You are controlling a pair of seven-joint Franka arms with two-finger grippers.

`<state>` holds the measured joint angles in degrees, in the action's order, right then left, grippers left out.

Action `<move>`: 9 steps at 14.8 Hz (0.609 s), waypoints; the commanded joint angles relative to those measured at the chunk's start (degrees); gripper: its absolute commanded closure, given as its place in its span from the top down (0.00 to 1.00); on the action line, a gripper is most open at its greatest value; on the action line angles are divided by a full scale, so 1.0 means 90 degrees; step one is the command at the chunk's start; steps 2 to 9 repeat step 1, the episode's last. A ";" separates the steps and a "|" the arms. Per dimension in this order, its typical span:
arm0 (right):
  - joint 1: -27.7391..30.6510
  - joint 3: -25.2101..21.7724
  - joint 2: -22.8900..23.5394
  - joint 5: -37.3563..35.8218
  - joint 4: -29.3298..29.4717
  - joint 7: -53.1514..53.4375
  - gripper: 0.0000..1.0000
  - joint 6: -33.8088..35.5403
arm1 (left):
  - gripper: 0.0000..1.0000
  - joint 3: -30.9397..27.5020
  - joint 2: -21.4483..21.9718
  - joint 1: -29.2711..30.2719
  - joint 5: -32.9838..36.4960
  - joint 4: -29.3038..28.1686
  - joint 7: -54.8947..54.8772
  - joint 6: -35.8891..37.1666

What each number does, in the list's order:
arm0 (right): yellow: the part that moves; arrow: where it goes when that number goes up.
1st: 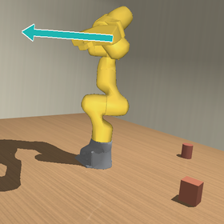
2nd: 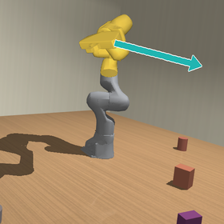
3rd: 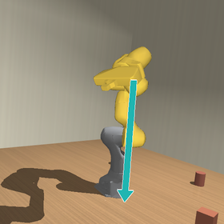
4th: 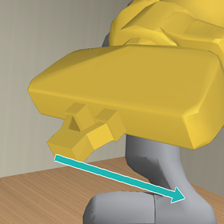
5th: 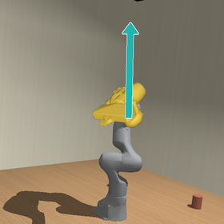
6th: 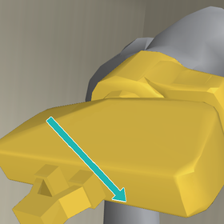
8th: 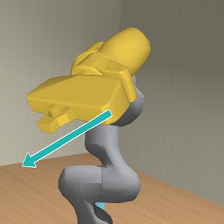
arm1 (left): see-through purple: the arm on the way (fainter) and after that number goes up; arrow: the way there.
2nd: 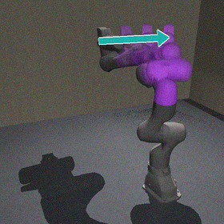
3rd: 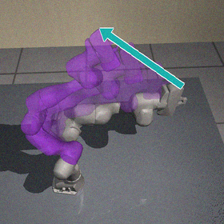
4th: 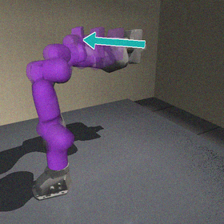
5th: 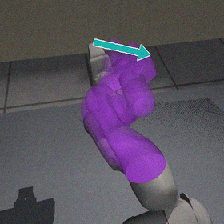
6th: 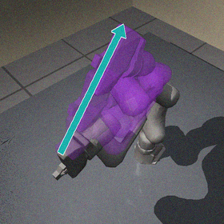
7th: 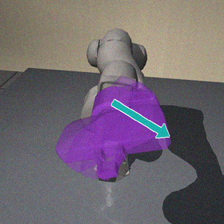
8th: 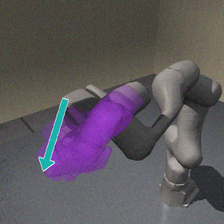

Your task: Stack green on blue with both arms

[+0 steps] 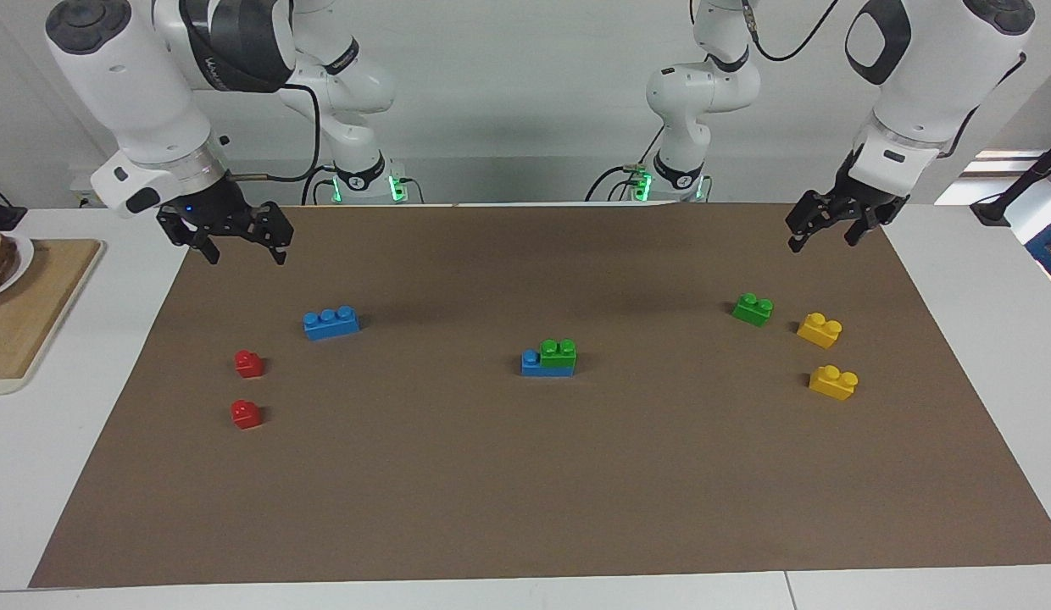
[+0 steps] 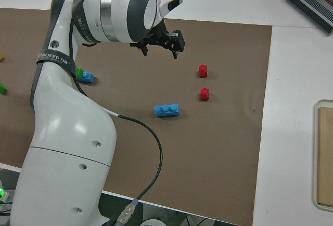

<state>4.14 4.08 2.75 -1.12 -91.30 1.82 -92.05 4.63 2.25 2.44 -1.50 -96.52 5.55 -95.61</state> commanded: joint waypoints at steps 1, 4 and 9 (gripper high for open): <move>0.0096 0.0074 -0.0002 -0.0022 -0.0011 -0.0016 1.00 0.0072 | 1.00 -0.0036 0.0062 -0.0047 -0.0049 0.0002 -0.0089 0.0125; 0.0096 0.0074 -0.0002 -0.0022 -0.0011 -0.0016 1.00 0.0072 | 1.00 -0.0036 0.0062 -0.0047 -0.0049 0.0002 -0.0089 0.0125; 0.0096 0.0074 -0.0002 -0.0022 -0.0011 -0.0016 1.00 0.0072 | 1.00 -0.0036 0.0062 -0.0047 -0.0049 0.0002 -0.0089 0.0125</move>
